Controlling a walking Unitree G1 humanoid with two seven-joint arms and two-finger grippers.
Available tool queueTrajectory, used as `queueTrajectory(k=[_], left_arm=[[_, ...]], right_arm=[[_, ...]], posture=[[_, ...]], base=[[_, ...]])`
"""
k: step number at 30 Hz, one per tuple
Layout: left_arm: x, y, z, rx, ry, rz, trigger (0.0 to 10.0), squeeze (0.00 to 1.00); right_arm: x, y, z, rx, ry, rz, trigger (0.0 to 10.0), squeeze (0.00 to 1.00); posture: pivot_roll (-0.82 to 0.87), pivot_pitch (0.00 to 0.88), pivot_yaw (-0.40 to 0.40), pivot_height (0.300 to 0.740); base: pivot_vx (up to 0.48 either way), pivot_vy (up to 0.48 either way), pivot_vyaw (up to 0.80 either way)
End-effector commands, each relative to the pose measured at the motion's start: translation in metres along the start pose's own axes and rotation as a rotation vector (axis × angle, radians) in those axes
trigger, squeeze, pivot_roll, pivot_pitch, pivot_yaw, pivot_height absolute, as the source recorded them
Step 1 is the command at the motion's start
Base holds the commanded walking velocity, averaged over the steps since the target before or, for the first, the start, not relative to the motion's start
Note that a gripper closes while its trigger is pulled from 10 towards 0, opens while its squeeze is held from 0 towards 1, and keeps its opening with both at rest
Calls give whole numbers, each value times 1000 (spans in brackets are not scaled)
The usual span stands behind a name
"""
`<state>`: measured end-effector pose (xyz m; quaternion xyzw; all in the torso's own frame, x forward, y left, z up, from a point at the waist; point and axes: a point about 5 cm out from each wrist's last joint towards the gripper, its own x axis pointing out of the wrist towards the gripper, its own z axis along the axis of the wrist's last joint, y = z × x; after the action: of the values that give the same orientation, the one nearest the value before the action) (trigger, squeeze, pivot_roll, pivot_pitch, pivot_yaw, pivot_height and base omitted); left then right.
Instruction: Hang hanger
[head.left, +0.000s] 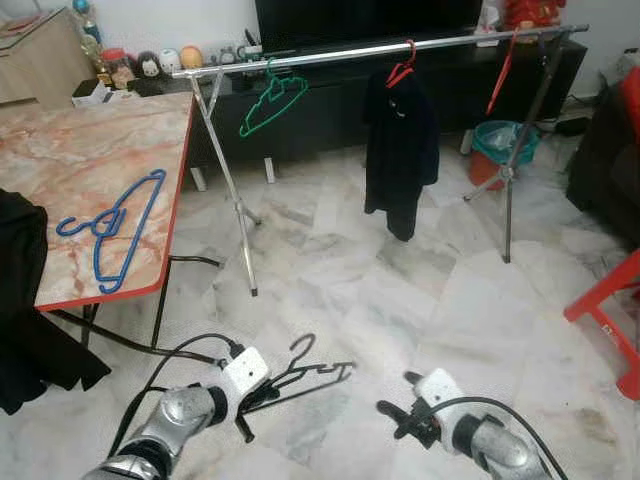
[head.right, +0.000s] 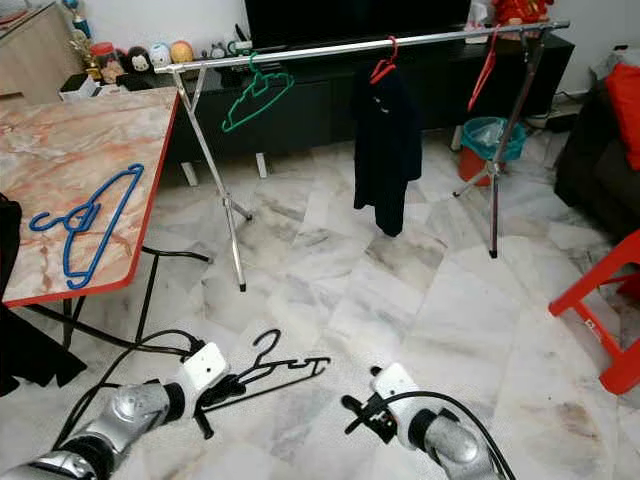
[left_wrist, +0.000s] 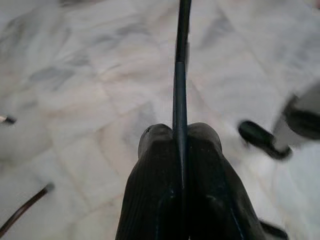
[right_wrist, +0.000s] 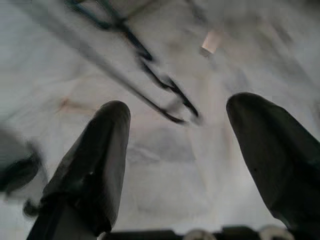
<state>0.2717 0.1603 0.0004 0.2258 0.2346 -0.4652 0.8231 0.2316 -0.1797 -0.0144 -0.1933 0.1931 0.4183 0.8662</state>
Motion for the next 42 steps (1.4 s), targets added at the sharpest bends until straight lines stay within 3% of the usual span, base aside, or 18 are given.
queueTrajectory(k=[1, 6, 8, 11, 15, 23, 24, 25, 26, 33, 42], left_arm=[[-3, 1, 3, 45, 6, -88, 10000, 0], [-7, -3, 1, 39, 21, -213, 10000, 0], [-9, -3, 4, 3, -1, -276, 10000, 0], [-11, -2, 7, 4, -11, -324, 10000, 0], [-15, -6, 3, 46, 43, -423, 10000, 0], [-20, -6, 2, 36, 72, -510, 10000, 0], [-21, -6, 3, 29, 69, -521, 10000, 0], [-21, -6, 3, 25, 66, -529, 10000, 0], [-21, -5, 6, 19, 57, -533, 10000, 0], [-21, -3, 11, -1, 43, -570, 10000, 0], [-28, 2, 18, -16, 53, -657, 10000, 0]], right_arm=[[-2, 10, 1, -85, -3, 107, 10000, 0], [-12, 13, 5, -77, -39, 201, 10000, 0], [-20, 15, 5, 23, -65, 282, 10000, 0], [-26, 15, 4, 77, -72, 329, 10000, 0], [-32, 17, -1, 124, -57, 377, 10000, 0], [-41, 23, 2, 223, -83, 460, 10000, 0], [-42, 23, 4, 248, -96, 473, 10000, 412], [-43, 23, 6, 277, -106, 483, 10000, 627], [-44, 23, 6, 308, -106, 501, 10000, 1000], [-42, 29, 5, 315, -91, 533, 10000, 1000], [-33, 24, 6, 282, -64, 466, 10000, 1000]], posture=[[-61, 10, 83, 740], [-63, 0, 83, 740], [-63, 0, 80, 740], [-61, 0, 77, 740], [-58, 0, 76, 740], [-54, 0, 72, 740], [-52, 0, 71, 740], [-52, 0, 71, 740], [-50, 0, 71, 740], [-49, 0, 73, 740], [-37, 0, 71, 740]], base=[[0, 0, 0], [0, 0, 0], [0, 0, 0], [0, 0, 0], [0, 0, 0], [0, 0, 0], [0, 0, 0], [0, 0, 0], [0, 0, 0], [0, 0, 0], [0, 0, 0]])
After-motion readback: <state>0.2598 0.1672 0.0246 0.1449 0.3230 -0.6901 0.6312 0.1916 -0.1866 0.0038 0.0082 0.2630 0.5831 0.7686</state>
